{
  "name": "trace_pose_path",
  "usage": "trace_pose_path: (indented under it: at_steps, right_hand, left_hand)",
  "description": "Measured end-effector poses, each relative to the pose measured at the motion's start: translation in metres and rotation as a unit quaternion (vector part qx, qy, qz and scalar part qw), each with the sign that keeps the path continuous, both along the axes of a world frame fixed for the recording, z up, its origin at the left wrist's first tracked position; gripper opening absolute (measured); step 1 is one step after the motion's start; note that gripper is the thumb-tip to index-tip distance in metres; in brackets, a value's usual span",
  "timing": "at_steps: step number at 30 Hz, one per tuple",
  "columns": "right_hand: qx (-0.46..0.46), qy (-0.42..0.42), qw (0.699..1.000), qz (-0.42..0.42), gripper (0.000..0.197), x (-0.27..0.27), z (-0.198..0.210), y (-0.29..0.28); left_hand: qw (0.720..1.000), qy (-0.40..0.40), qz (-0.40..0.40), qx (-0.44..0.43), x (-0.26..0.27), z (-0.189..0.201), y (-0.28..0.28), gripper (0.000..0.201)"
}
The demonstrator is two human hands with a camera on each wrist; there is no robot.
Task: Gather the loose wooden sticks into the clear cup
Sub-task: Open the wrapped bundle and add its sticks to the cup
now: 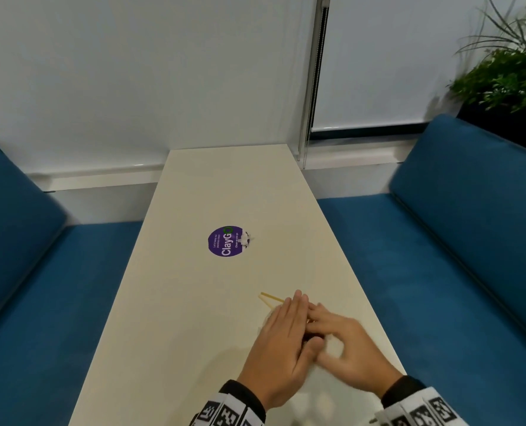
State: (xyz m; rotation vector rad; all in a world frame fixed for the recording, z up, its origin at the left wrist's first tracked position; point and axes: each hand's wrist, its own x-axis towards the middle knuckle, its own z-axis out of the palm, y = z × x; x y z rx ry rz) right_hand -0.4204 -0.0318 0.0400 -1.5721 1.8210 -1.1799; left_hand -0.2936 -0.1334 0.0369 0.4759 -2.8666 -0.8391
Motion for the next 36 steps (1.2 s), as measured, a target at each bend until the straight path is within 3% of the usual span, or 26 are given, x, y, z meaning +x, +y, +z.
trace_pose_path:
  at_steps: [2, 3, 5, 7, 9, 11, 14, 16, 19, 22, 27, 29, 31, 36]
  right_hand:
    - [-0.061, -0.113, 0.981, -0.149, 0.018, -0.016, 0.001, -0.004]
    - [-0.076, -0.129, 0.962, -0.227, 0.022, -0.024, -0.001, -0.010]
    - [-0.035, -0.098, 0.942, -0.320, 0.022, -0.039, -0.007, -0.030]
    - [0.068, -0.045, 0.953, -0.291, 0.007, -0.050, -0.023, -0.052]
    - [0.199, 0.025, 0.958, -0.206, 0.018, -0.058, -0.049, -0.070]
    - [0.285, 0.090, 0.944, -0.140, 0.032, -0.065, -0.073, -0.082]
    - [0.346, 0.173, 0.918, -0.088, 0.036, -0.065, -0.099, -0.093]
    - [0.359, 0.166, 0.913, -0.098, 0.031, -0.062, -0.109, -0.099]
    - [0.349, 0.132, 0.921, -0.115, 0.027, -0.062, -0.115, -0.104]
    - [0.356, 0.112, 0.921, -0.112, 0.024, -0.062, -0.115, -0.104]
    - [0.403, 0.203, 0.886, -0.111, 0.023, -0.050, -0.117, -0.100]
    - [0.380, 0.202, 0.897, -0.096, 0.018, -0.048, -0.109, -0.094]
    - [0.349, 0.174, 0.919, -0.063, 0.028, -0.044, -0.103, -0.084]
    - [0.328, 0.242, 0.912, -0.055, 0.025, -0.047, -0.102, -0.072]
  left_hand:
    - [0.996, -0.060, -0.021, -0.058, 0.000, -0.002, -0.003, 0.075]
    - [0.990, -0.124, -0.029, -0.056, -0.001, -0.002, -0.003, 0.072]
    - [0.985, -0.151, -0.021, -0.087, -0.003, -0.010, 0.000, 0.065]
    - [0.986, -0.141, -0.015, -0.093, -0.002, -0.008, 0.000, 0.064]
    - [0.993, -0.101, -0.004, -0.058, 0.002, -0.001, -0.005, 0.069]
    - [0.999, -0.017, 0.031, -0.013, 0.009, 0.001, -0.011, 0.074]
    - [0.988, 0.080, 0.133, 0.008, 0.024, -0.003, -0.026, 0.053]
    - [0.976, 0.104, 0.183, 0.052, 0.033, -0.009, -0.037, 0.029]
    - [0.968, 0.104, 0.219, 0.070, 0.045, -0.026, -0.054, 0.015]
    - [0.966, 0.067, 0.234, 0.084, 0.053, -0.042, -0.061, 0.025]
    - [0.964, 0.050, 0.238, 0.107, 0.057, -0.057, -0.057, 0.031]
    - [0.965, 0.049, 0.234, 0.108, 0.058, -0.055, -0.056, 0.030]
    - [0.966, 0.055, 0.231, 0.107, 0.060, -0.050, -0.056, 0.028]
    - [0.967, 0.063, 0.227, 0.100, 0.060, -0.038, -0.052, 0.026]
